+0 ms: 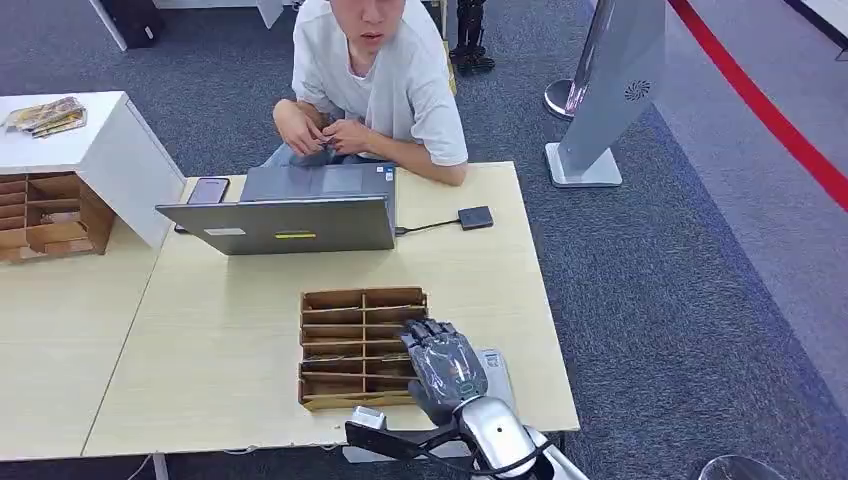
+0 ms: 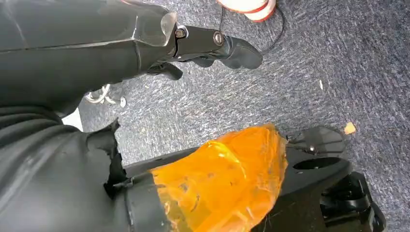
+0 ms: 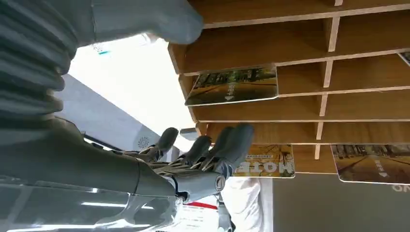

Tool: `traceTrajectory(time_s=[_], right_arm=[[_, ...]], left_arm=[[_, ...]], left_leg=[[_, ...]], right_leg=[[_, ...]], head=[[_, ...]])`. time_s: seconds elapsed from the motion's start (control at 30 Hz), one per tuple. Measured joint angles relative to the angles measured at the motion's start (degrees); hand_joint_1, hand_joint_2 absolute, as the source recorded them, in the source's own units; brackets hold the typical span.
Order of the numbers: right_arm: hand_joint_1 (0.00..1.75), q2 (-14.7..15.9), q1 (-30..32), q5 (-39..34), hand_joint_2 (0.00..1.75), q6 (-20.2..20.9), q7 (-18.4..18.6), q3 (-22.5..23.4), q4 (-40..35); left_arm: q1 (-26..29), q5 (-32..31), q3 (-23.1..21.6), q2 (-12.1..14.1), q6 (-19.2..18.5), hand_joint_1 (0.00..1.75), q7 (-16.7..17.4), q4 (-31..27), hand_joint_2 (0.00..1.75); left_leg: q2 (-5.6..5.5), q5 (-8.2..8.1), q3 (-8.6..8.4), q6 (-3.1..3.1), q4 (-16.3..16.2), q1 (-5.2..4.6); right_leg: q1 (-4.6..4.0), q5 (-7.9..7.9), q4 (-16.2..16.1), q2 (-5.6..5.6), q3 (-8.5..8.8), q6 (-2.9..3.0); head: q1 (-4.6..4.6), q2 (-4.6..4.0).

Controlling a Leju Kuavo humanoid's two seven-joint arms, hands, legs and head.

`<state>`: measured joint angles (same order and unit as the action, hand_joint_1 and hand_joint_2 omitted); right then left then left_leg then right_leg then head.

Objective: Pass the card to the sensor for recognition and then transmit it.

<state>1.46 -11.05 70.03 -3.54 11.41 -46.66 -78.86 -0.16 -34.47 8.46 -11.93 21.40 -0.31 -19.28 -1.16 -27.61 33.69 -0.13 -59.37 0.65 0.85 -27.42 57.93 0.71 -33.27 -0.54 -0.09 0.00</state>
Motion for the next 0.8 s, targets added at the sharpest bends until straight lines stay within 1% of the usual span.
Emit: traceTrajectory(time_s=[0.1,0.2,0.27,0.3,0.33,0.37,0.47,0.53,0.7,0.8], right_arm=[[1.29,-0.02,-0.03,0.0,1.75,0.02,0.0,0.0,0.04],[1.47,-0.04,-0.06,0.02,1.75,0.02,0.0,0.02,0.09],[1.5,-0.07,-0.21,0.09,1.75,0.02,0.0,0.07,0.11],[1.48,-0.07,-0.37,0.09,1.75,0.04,0.0,0.11,0.11],[1.55,-0.07,-0.48,0.09,1.75,0.04,0.0,0.15,0.11],[1.54,-0.07,-0.51,0.09,1.75,0.04,0.0,0.15,0.11],[1.59,-0.07,-0.52,0.09,1.75,0.07,0.0,0.17,0.11],[1.59,-0.07,-0.52,0.11,1.75,0.07,0.0,0.22,0.11],[1.73,-0.09,-0.53,0.28,1.75,0.09,0.0,0.24,0.11],[1.75,-0.15,-0.52,0.85,1.75,-0.39,-0.02,0.33,0.11]], left_arm=[[0.0,-0.02,0.02,0.0,0.0,0.0,0.02,0.0,0.0],[0.0,-0.02,0.02,0.0,-0.02,0.0,0.02,-0.02,0.0],[0.0,-0.07,0.04,0.0,-0.04,0.0,0.0,-0.02,0.0],[0.0,-0.18,0.07,0.0,-0.07,0.0,0.02,-0.04,0.0],[0.0,-0.22,0.11,0.0,-0.13,0.0,0.02,-0.07,0.0],[0.0,-0.37,0.11,0.0,-0.13,0.0,0.02,-0.09,0.0],[0.0,-0.57,0.24,0.0,-0.22,0.0,0.02,-0.09,0.0],[0.01,-0.79,0.28,-0.02,-0.26,0.0,0.02,-0.17,0.0],[0.06,-1.14,0.44,-0.02,-0.33,0.0,0.0,-0.44,0.0],[0.16,-2.01,1.14,-0.07,-0.5,0.0,0.02,-0.74,0.0]], left_leg=[[0.0,0.0,0.0,0.0,0.0,0.0],[0.0,0.0,0.0,0.0,0.0,0.0],[0.0,0.0,0.0,0.0,0.0,0.0],[0.0,0.0,-0.01,0.0,0.0,0.0],[0.0,0.0,-0.01,0.0,0.0,0.0],[0.0,0.0,-0.01,0.0,0.0,0.0],[0.0,0.0,0.0,0.0,0.0,0.0],[0.0,0.0,0.0,0.0,0.0,0.0],[0.0,0.0,0.0,0.0,0.0,0.0],[0.0,0.0,0.0,0.0,0.0,0.0]], right_leg=[[0.0,0.0,0.0,0.0,0.0,0.0],[0.0,0.0,0.0,0.0,0.0,0.0],[0.0,0.0,0.0,0.0,0.0,0.0],[0.0,0.0,0.0,0.0,0.0,0.0],[0.0,0.0,0.0,0.0,0.0,0.0],[0.0,0.0,0.0,0.0,0.0,0.0],[0.0,0.0,0.0,0.0,0.0,0.0],[0.0,0.0,0.0,0.0,0.0,0.0],[0.0,0.0,0.0,0.0,0.0,0.0],[0.0,0.0,0.0,0.0,0.0,0.0]], head=[[0.0,0.0],[0.0,0.0],[0.0,0.0],[0.0,0.0],[0.0,0.0],[0.0,0.0],[0.0,0.0],[0.0,0.0],[0.0,0.0],[0.0,0.0]])
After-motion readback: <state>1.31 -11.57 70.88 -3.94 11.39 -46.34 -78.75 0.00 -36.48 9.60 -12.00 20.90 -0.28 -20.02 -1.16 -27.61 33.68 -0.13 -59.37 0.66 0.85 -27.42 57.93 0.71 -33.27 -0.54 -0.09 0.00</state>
